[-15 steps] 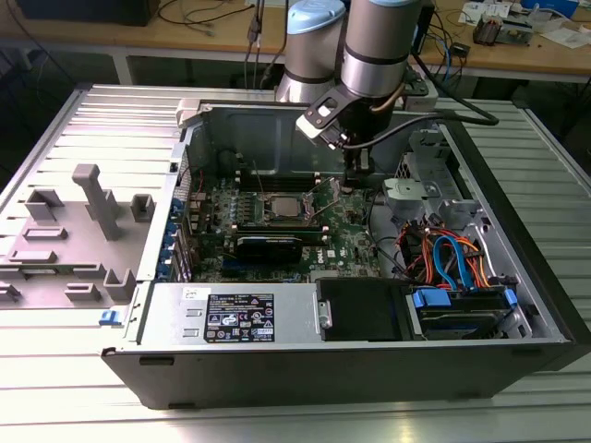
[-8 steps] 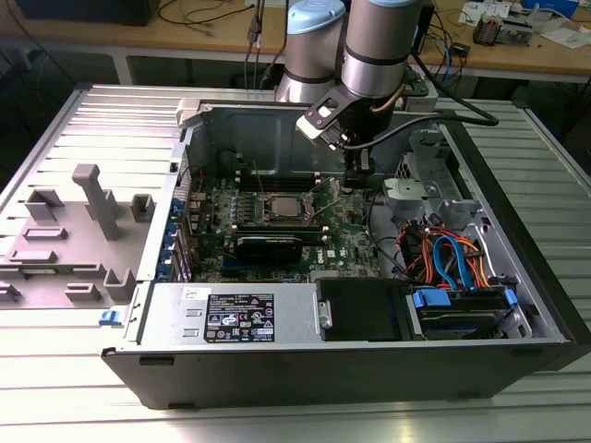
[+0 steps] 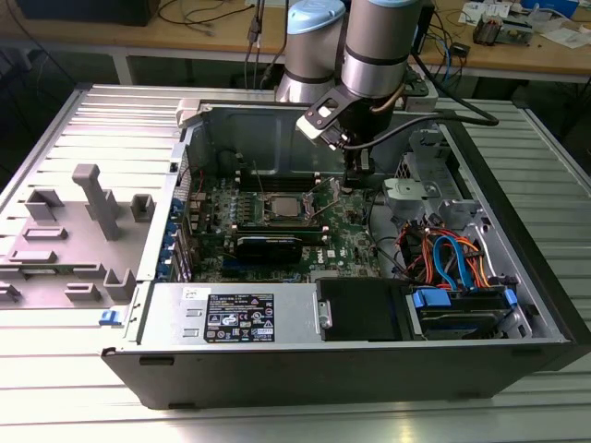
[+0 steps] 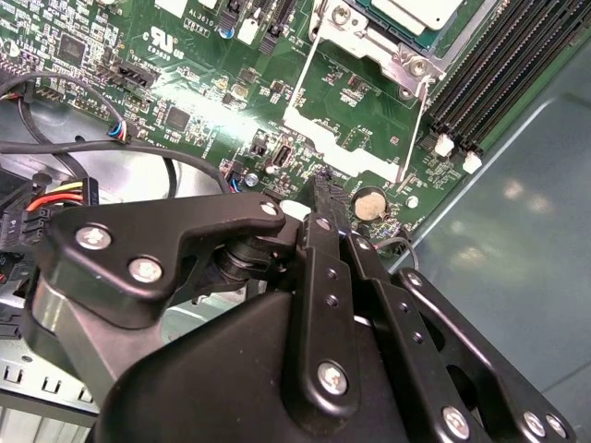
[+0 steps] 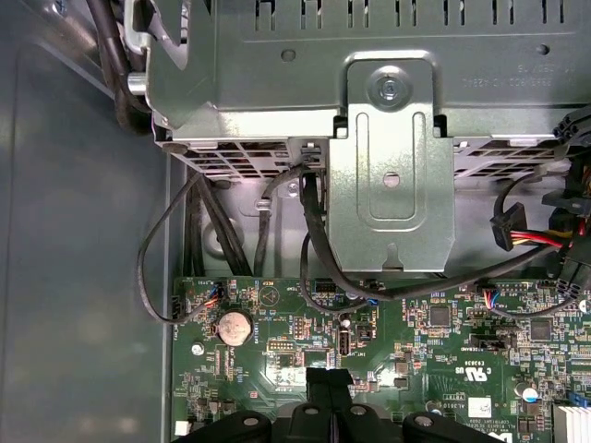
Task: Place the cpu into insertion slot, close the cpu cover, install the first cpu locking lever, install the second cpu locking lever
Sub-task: 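Close the cpu cover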
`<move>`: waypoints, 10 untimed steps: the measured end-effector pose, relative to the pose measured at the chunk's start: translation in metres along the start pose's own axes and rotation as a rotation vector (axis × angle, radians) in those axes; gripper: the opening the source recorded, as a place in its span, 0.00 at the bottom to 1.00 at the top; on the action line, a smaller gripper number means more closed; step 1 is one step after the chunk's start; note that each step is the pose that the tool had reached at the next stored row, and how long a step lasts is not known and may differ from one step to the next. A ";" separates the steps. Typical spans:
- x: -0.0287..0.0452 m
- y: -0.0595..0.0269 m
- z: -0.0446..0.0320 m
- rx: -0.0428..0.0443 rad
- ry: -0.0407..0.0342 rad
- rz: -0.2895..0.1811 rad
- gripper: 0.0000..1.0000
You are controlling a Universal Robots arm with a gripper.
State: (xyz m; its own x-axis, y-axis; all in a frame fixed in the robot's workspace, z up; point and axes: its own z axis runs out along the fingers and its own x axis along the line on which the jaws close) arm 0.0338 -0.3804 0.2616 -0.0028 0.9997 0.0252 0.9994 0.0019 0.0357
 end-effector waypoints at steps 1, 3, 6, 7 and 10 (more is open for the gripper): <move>0.0000 0.0000 0.0000 0.0000 0.0000 0.000 0.11; 0.0012 0.0001 0.0001 0.0000 0.0001 0.000 0.11; 0.0033 0.0005 0.0006 0.0000 0.0000 -0.002 0.11; 0.0034 0.0004 0.0013 0.0000 0.0001 -0.004 0.11; 0.0034 0.0003 0.0059 0.0041 0.0004 -0.016 0.11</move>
State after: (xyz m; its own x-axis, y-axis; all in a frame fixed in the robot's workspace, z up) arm 0.0343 -0.3768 0.2558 -0.0187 0.9995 0.0250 0.9993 0.0179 0.0319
